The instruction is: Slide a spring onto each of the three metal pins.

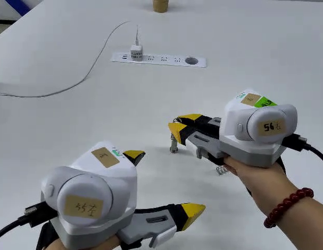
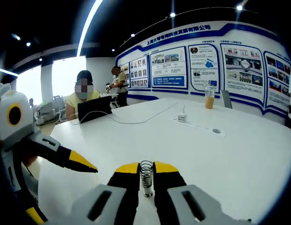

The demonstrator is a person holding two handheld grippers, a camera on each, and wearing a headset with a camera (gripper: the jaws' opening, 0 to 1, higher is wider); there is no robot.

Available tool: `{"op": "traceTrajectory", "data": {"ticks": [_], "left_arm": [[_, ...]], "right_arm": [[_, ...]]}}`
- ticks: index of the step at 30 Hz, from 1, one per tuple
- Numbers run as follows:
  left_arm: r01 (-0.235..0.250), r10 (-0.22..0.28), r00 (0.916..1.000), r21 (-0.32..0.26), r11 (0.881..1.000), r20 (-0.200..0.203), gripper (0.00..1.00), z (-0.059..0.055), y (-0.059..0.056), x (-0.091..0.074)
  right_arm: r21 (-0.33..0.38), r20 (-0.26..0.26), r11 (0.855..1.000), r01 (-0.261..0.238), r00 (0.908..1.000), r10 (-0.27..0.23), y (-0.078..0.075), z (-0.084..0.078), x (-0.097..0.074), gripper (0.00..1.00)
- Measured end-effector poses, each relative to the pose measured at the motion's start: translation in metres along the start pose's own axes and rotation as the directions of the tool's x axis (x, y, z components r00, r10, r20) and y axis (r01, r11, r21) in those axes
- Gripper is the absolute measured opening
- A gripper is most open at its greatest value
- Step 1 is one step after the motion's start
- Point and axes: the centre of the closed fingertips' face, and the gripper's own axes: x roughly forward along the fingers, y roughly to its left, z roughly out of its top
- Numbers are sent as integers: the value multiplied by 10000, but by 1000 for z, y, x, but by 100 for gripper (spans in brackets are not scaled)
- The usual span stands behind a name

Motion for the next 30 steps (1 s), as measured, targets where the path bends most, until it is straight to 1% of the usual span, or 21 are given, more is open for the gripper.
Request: {"op": "traceTrajectory", "data": {"ticks": [9, 11, 13, 18, 30], "left_arm": [[-109, 109, 9999, -80, 9999, 11, 82, -1, 3, -1], [-123, 123, 9999, -83, 9999, 9, 82, -1, 4, -1], [-123, 123, 9999, -105, 9999, 28, 82, -1, 4, -2], [-112, 111, 9999, -39, 9999, -76, 79, -2, 4, -2], [-171, 171, 9999, -86, 9998, -3, 80, -1, 6, -3]], "right_arm": [[70, -379, 10000, -62, 9993, 65, 1, -13, 6, 12], [-6, -508, 10000, -67, 9987, 66, 1, -17, 6, 12], [-7, -560, 10000, -91, 9984, 90, 1, -18, 6, 12], [-13, -684, 10000, -78, 9976, 77, 1, -22, 8, 12], [-63, -1048, 10000, -46, 9945, 39, 1, -33, 10, 12]]}}
